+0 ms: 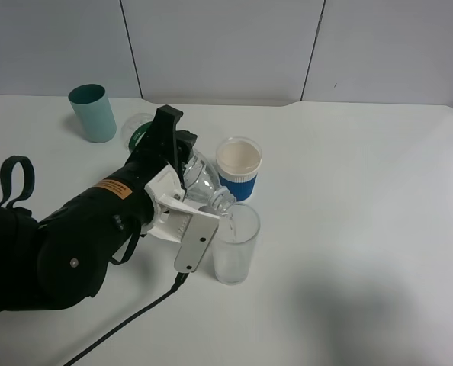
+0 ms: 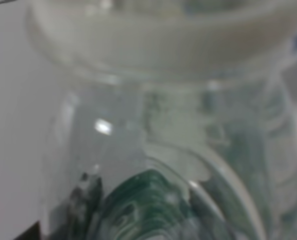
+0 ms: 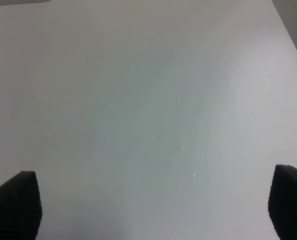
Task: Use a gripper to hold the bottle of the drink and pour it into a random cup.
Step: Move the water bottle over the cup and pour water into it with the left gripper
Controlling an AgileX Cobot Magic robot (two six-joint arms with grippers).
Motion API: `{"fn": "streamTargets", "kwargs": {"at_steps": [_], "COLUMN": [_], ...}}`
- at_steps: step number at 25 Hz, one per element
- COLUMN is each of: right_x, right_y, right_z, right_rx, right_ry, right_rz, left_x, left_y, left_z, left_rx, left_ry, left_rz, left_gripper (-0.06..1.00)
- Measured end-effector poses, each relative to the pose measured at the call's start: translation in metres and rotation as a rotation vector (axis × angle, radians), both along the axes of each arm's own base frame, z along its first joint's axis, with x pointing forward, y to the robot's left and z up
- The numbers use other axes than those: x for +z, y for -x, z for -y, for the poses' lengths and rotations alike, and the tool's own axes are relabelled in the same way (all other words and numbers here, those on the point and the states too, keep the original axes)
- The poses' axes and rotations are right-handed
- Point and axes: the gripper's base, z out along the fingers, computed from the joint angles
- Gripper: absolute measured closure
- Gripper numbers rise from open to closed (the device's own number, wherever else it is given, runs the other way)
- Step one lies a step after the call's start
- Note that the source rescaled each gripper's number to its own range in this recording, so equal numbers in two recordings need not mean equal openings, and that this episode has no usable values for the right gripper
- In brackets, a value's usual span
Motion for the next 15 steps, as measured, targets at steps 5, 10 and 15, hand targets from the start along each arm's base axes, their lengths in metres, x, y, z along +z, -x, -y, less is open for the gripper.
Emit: {"fn": "streamTargets", "kwargs": {"at_steps": [5, 10, 15], "right_x": [0.0000, 0.0000, 0.0000], "right_y": [0.0000, 0.0000, 0.0000], "right_z": [0.0000, 0.0000, 0.0000], "right_rx": [0.000, 0.000, 0.000], "right_ry": [0.000, 0.000, 0.000], "right_rz": [0.000, 0.000, 0.000], "left_x": [0.0000, 0.0000, 0.0000], "left_y": [0.0000, 0.0000, 0.0000], "left_z": [0.0000, 0.0000, 0.0000], "left_rx": [-0.004, -0.004, -0.005], "left_ry": [-0.013, -0.014, -0.017], "left_rz": [0.004, 0.004, 0.004], "left_gripper": [0.92, 0.92, 0.92]}}
